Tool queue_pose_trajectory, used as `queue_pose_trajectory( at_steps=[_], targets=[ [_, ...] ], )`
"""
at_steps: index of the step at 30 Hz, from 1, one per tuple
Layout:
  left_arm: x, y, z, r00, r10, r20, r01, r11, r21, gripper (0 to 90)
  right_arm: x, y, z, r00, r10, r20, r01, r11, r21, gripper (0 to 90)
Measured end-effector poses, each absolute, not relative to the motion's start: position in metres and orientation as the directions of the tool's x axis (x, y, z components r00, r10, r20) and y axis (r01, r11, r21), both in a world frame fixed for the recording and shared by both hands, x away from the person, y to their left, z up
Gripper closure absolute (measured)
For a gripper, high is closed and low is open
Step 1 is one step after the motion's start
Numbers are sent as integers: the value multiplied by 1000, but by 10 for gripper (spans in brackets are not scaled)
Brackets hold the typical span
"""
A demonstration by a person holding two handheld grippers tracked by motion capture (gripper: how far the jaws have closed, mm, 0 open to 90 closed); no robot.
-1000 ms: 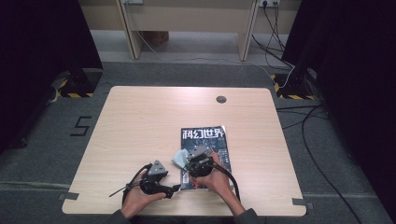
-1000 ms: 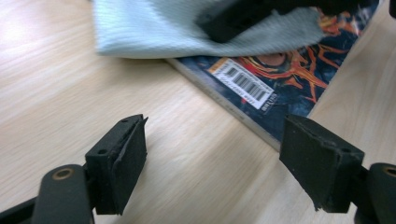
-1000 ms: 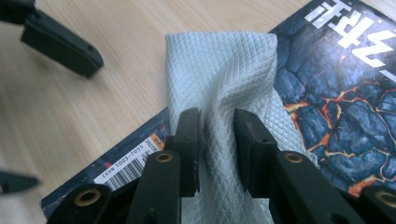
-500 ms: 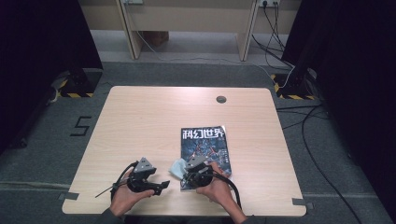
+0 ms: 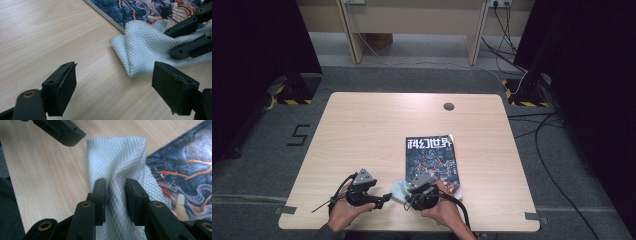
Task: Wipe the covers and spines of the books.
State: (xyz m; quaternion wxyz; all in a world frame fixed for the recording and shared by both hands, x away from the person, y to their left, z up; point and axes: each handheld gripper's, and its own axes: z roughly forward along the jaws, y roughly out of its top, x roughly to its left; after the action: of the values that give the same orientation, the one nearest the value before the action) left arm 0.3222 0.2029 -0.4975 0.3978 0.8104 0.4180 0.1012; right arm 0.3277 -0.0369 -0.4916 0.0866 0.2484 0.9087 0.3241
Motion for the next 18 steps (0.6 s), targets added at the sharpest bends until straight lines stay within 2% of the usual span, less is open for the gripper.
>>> queue_pose_trajectory(
  at_steps=[5, 13, 18],
  targets=[
    [325, 208, -496, 610, 775, -166, 599, -313, 737, 192, 330, -42, -491, -847, 531, -4, 412, 663, 625, 711],
    [326, 209, -496, 597, 784, -167, 603, -302, 739, 191, 322, -26, -490, -869, 495, -21, 375, 685, 625, 714],
    [325, 207, -496, 605, 779, -163, 600, -312, 737, 191, 330, -36, -491, -856, 516, 14, 408, 661, 629, 706]
  ],
)
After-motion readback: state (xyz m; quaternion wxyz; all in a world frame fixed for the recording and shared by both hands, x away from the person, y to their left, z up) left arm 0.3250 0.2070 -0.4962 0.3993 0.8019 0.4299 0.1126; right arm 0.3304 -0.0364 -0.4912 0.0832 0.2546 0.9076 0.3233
